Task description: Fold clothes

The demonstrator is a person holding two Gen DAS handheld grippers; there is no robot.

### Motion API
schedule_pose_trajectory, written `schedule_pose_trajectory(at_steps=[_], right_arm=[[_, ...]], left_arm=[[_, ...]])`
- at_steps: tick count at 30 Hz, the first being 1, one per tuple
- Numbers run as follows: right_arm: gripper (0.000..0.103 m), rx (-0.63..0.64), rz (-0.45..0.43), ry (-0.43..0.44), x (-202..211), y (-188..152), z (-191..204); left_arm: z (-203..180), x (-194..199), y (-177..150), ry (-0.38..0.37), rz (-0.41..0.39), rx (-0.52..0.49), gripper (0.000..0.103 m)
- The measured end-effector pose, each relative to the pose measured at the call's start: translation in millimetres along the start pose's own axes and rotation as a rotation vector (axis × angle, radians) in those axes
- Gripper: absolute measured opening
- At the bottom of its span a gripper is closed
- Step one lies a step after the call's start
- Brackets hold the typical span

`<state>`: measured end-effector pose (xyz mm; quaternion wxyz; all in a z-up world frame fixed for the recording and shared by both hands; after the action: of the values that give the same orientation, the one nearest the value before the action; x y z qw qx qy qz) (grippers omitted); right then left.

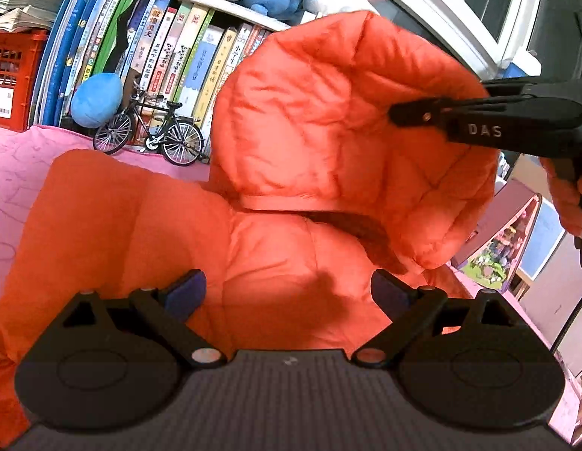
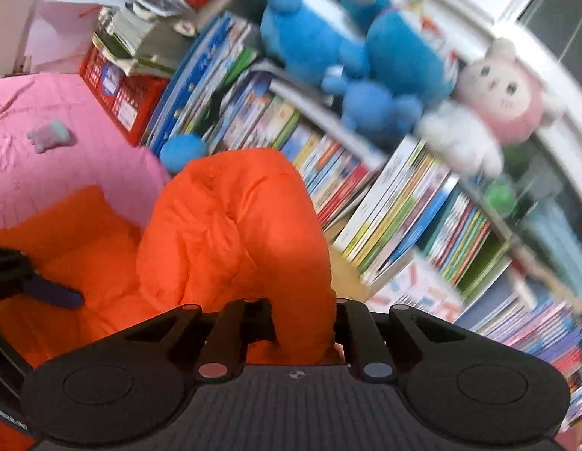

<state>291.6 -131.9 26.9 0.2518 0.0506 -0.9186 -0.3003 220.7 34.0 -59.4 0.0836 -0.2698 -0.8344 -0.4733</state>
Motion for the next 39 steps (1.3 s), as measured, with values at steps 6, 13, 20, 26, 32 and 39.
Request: schedule_pose_trajectory(at_steps=[6, 13, 20, 26, 32, 39], right_arm=[[0.015, 0.167, -0.079, -0.015, 18, -1, 16], [0.018, 0.362, -0.173, -0.062, 47, -22, 72], [0.028, 0.414, -0.234, -0.091, 58, -42, 112], [0.029, 0.451, -0.266, -0.132, 63, -57, 125], [0.029, 0.431, -0.324, -0.099, 78, -56, 140], [0.092, -0.634, -0.29, 0.539, 111, -92, 69]], left_arm=[[4, 7, 12, -0.074, 0.002, 0.114, 0.096], [20, 48, 52, -0.46, 0.068, 0.501, 0.102], [35, 30, 57, -0.443, 0.138, 0.697, 0.103], [22, 29, 62, -0.476, 0.168, 0.708, 0.103], [6, -13, 35, -0.378, 0.31, 0.684, 0.061], [1, -26, 25, -0.506, 0.387, 0.828, 0.032]])
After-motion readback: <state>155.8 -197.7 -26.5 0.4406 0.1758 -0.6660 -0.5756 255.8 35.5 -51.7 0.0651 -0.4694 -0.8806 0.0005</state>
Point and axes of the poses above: each gripper's, at about its wrist camera, not at the fingertips, and x roughly against the way its jaws point, z to its left, y to its top, the point moved 8 cm from there along -x, roughly the way its jaws point, and after that the axes turned 9 degrees about x, right-handed, at the moved point
